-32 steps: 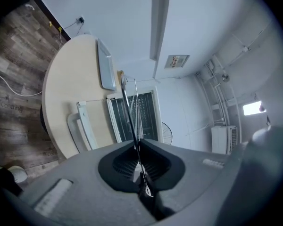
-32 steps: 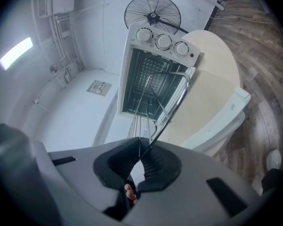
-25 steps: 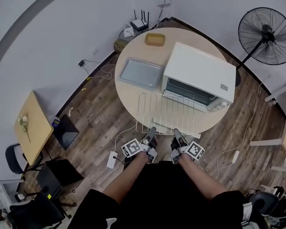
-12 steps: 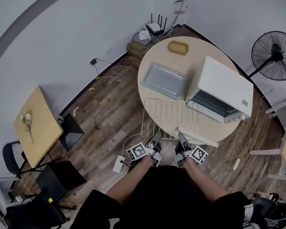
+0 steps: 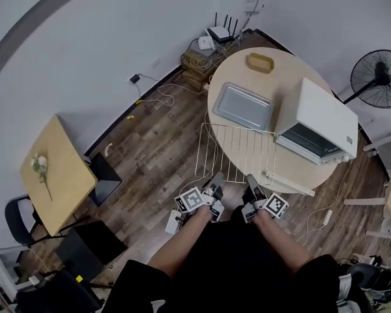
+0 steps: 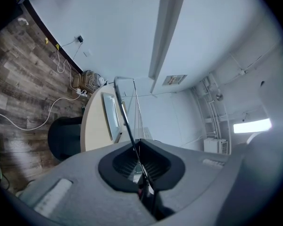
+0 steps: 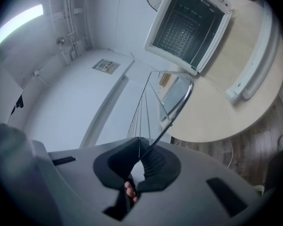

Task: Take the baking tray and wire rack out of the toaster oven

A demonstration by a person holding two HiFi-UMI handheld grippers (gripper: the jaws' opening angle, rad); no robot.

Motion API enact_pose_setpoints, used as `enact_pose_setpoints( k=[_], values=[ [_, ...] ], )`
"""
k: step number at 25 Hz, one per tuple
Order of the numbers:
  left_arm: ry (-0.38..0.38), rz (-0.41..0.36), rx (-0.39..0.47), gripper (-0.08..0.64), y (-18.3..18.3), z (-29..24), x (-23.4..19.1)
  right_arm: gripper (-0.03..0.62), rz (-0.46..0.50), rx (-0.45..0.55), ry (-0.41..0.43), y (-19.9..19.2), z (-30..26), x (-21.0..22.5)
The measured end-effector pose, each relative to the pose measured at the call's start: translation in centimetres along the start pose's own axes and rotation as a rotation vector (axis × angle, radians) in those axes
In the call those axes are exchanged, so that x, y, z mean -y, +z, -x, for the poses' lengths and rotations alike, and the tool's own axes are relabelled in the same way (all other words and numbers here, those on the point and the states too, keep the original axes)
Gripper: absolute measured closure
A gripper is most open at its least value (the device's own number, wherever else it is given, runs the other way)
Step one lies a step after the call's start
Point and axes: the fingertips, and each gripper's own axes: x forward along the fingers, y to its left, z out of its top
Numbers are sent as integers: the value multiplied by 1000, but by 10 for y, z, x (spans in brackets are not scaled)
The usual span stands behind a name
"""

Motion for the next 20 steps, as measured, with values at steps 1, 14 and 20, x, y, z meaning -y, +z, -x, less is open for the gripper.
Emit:
enact_pose_setpoints(
  k=[1, 14, 20],
  values=[
    [-1, -5, -3, 540, 5, 1, 0, 588, -3, -7, -5, -3, -4, -1],
    [8, -37, -14, 540, 58, -29, 3, 589, -94, 38, -33, 9, -52, -4],
    [29, -51, -79, 540, 83, -72, -7, 589, -138, 92, -12, 35, -89, 1]
  ],
)
